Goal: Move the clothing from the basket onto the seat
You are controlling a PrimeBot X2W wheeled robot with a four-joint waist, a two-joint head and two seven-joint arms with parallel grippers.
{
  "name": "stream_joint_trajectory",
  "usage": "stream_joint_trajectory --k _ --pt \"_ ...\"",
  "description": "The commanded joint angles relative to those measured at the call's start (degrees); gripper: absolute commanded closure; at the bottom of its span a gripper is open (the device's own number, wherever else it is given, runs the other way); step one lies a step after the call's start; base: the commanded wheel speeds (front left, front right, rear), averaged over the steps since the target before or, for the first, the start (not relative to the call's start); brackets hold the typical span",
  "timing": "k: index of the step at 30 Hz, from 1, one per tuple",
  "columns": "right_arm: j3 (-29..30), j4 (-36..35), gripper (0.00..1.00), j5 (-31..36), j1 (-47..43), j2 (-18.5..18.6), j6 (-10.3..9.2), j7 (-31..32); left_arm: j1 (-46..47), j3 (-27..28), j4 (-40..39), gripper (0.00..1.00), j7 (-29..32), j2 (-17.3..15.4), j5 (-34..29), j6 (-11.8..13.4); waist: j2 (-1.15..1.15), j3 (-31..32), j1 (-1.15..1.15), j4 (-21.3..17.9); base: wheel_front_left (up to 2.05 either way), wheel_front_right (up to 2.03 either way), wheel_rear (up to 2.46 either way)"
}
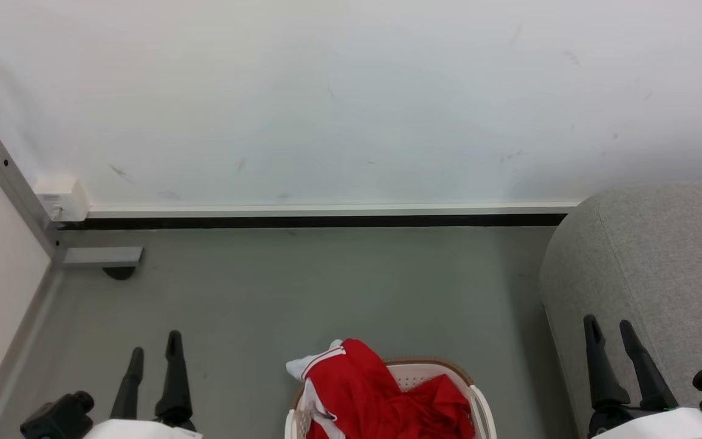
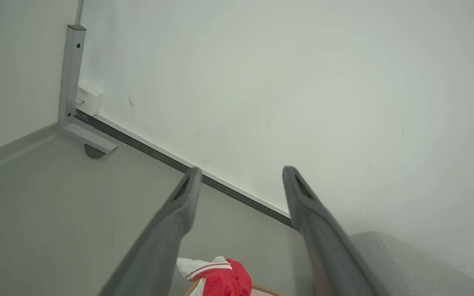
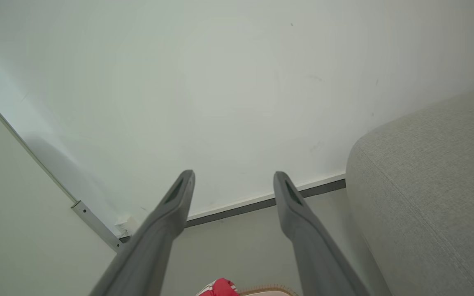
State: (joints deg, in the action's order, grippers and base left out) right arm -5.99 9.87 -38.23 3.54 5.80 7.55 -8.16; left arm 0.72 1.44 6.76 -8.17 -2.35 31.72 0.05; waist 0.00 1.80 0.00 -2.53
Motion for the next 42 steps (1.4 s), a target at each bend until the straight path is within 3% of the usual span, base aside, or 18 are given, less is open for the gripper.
stream_joint_trajectory --k 1,42 --pt "-0.2 -0.5 0.0 1.8 0.4 0.7 -0.07 -0.6 -0.3 0.0 -0.8 0.0 -0.6 -0.5 -2.3 0.2 0.0 0.1 0.0 0.0 0.0 0.0 0.0" --pt "-3.5 -1.0 0.0 20.1 0.2 1.5 -0.1 -5.7 -2.1 -1.8 -2.4 0.0 -5.9 -0.7 -20.9 3.0 0.0 1.4 0.0 -1.4 0.0 0.0 0.0"
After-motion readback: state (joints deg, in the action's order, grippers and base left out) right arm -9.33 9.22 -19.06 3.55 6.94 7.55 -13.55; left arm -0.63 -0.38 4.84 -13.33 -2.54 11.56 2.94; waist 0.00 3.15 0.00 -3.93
